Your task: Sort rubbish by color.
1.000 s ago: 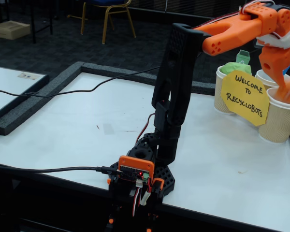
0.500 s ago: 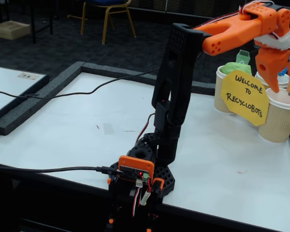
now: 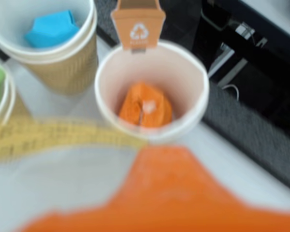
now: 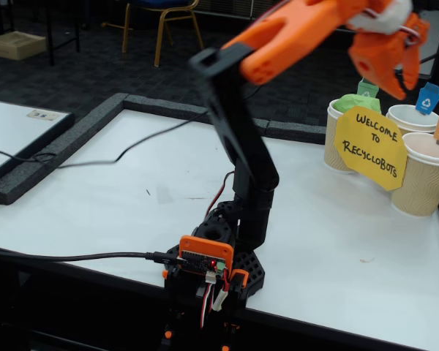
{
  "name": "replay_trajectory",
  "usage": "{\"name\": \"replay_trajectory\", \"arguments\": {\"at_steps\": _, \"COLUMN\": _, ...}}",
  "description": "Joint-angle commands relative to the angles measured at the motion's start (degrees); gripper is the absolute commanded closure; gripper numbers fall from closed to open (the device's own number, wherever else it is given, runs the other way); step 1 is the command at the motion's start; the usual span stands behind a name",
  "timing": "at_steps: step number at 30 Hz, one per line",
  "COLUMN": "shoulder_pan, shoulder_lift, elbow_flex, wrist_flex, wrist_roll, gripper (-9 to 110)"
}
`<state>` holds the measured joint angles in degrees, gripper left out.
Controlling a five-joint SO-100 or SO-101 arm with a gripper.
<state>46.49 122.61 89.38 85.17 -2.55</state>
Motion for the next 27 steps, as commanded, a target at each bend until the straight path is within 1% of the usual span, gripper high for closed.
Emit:
{"name": "replay_trajectory", "arguments": {"at_steps": 1, "shoulder_pan": -0.5, "shoulder_lift": 18.5, "elbow_flex": 5.2, "wrist_flex": 1.1, "wrist_roll": -1.1, "gripper": 101}}
{"name": "replay_trajectory", "arguments": {"at_steps": 7, "shoulder_pan": -1.3, "shoulder_lift": 35.6, "elbow_flex": 17.5, "wrist_flex": 2.7, "wrist_roll": -1.1, "gripper": 101}}
{"name": "replay_trajectory", "arguments": {"at_steps": 11, "shoulder_pan": -2.4, "shoulder_lift": 43.8, "elbow_flex": 22.4, "wrist_flex": 4.8, "wrist_roll": -1.1, "gripper": 101}}
{"name": "replay_trajectory", "arguments": {"at_steps": 19, "shoulder_pan": -3.3, "shoulder_lift": 48.7, "elbow_flex": 23.6, "wrist_flex": 6.1, "wrist_roll": -1.1, "gripper": 101}}
{"name": "replay_trajectory", "arguments": {"at_steps": 27, "shoulder_pan": -3.4, "shoulder_lift": 53.7, "elbow_flex": 27.1, "wrist_flex": 3.9, "wrist_roll": -1.2, "gripper": 101}}
